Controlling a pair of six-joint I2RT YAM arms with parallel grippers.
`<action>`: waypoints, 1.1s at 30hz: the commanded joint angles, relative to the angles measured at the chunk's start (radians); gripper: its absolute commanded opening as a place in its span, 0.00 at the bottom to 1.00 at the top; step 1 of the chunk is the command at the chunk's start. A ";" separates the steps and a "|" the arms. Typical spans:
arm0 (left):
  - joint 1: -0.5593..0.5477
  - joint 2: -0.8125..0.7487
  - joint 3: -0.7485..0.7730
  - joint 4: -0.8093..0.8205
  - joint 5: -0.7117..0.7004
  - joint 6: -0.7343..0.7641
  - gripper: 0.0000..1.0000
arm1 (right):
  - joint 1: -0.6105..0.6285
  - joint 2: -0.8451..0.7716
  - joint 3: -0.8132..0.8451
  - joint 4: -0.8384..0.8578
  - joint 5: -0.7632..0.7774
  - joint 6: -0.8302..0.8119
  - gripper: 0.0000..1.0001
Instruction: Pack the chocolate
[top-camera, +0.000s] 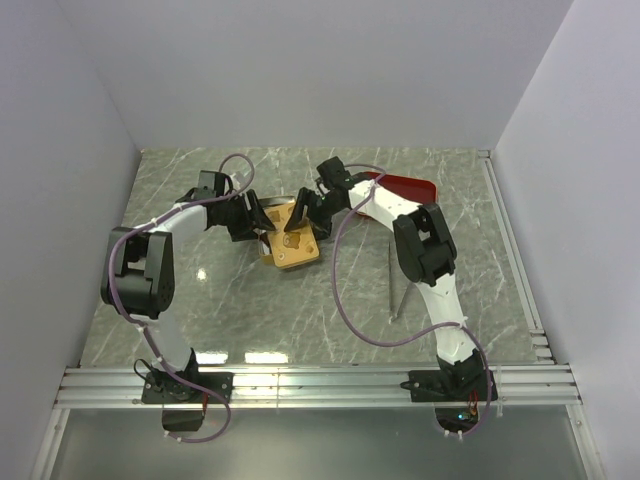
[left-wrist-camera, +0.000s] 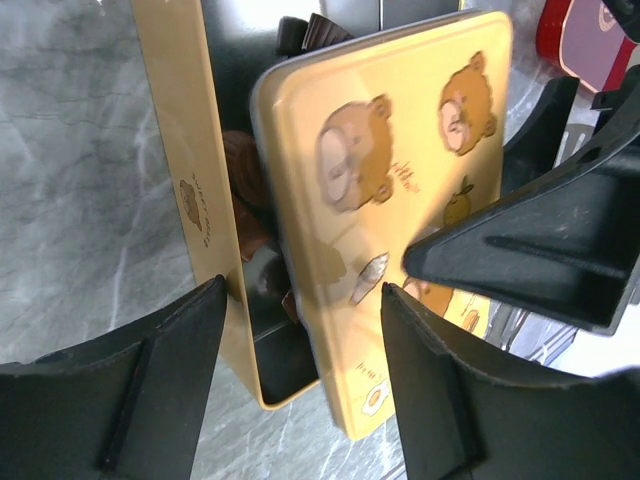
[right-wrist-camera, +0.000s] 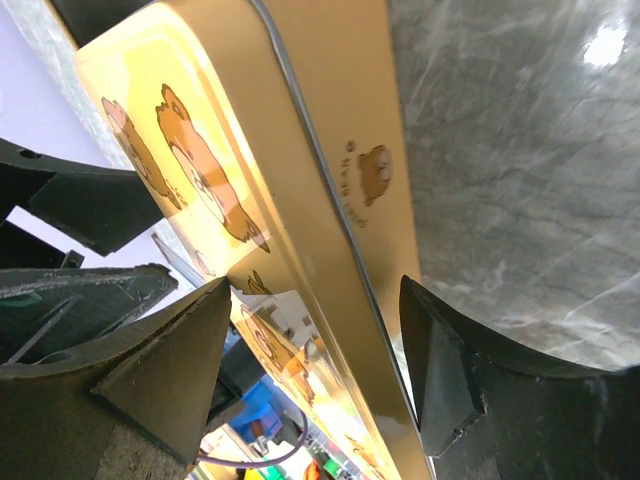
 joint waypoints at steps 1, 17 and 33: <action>-0.024 0.005 0.027 0.048 0.060 -0.011 0.67 | 0.024 0.032 0.042 -0.068 0.031 -0.017 0.74; -0.042 0.022 0.036 0.037 0.061 -0.010 0.39 | 0.034 0.029 0.058 -0.085 0.028 -0.032 0.93; -0.042 0.011 0.042 0.029 0.046 -0.006 0.39 | -0.003 -0.086 -0.011 -0.059 0.103 -0.058 0.93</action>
